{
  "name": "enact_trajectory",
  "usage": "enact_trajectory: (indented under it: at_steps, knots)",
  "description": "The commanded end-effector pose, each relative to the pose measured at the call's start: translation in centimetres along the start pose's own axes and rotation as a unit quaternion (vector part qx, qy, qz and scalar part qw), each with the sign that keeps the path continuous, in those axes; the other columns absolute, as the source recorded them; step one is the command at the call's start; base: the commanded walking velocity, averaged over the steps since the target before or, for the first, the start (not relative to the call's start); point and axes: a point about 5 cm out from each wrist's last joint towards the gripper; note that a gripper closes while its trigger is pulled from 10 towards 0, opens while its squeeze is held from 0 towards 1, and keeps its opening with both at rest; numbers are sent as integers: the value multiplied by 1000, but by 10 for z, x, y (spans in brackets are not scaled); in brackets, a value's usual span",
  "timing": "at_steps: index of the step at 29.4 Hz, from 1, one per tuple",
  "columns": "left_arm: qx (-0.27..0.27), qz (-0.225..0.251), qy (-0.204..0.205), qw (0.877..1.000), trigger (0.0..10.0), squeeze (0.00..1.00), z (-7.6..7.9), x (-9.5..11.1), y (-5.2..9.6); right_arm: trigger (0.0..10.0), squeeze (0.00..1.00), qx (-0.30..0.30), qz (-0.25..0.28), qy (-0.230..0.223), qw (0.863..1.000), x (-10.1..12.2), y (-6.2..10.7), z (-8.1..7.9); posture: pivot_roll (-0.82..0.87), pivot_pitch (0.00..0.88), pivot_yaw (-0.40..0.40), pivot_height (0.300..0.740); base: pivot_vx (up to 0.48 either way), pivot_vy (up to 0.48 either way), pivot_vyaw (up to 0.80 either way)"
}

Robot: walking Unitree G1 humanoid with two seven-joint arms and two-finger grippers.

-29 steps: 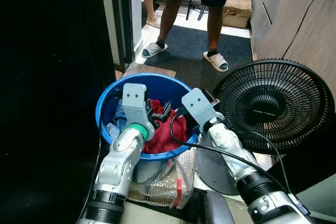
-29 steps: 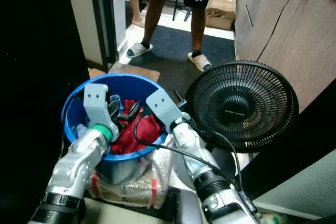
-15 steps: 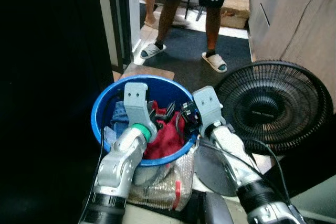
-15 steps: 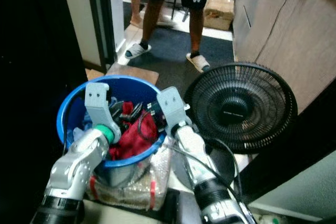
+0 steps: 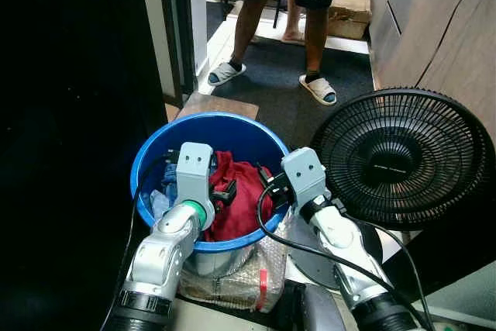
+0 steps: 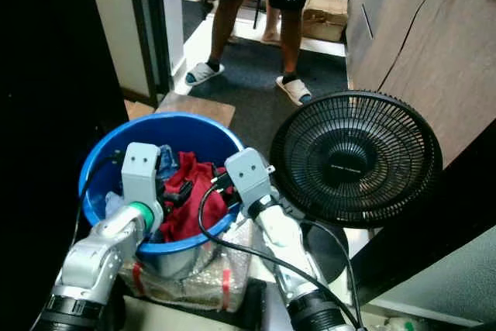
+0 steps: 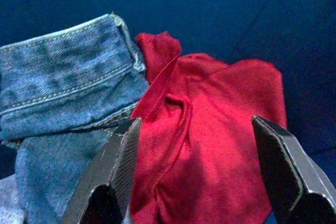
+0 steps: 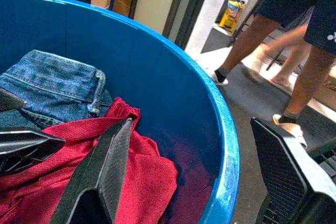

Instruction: Clothes washing

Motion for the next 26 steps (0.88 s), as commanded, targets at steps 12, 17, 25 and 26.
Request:
enact_trajectory:
  at_steps: [12, 17, 25, 26]
  knots:
    - [113, -109, -81, 984, 10000, 0, -60, -46, 8, 10000, 0, 21, -45, -9, 999, -19, 6, -12, 98, 61, -12, 478, 0, 0, 0]
    - [121, -128, -109, 978, 10000, 0, -74, -54, 13, 10000, 0, 18, -47, -8, 999, -19, 6, -12, 99, 60, -8, 478, 0, 0, 0]
    - [105, -130, -149, 975, 10000, 0, -74, -61, 12, 10000, 0, 15, -49, -9, 999, -21, 8, -12, 96, 59, -3, 478, 0, 0, 0]
    - [105, -130, -149, 975, 10000, 0, -74, -61, 12, 10000, 0, 15, -49, -9, 999, -21, 8, -12, 96, 59, -3, 478, 0, 0, 0]
Point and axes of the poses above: a point about 5 cm out from each wrist's last joint towards the gripper, its own y axis pointing back from the gripper into the wrist, its own x axis along the axis of the wrist's last joint, z = x × y, and after that the axes turned 5 degrees about -y, right-handed
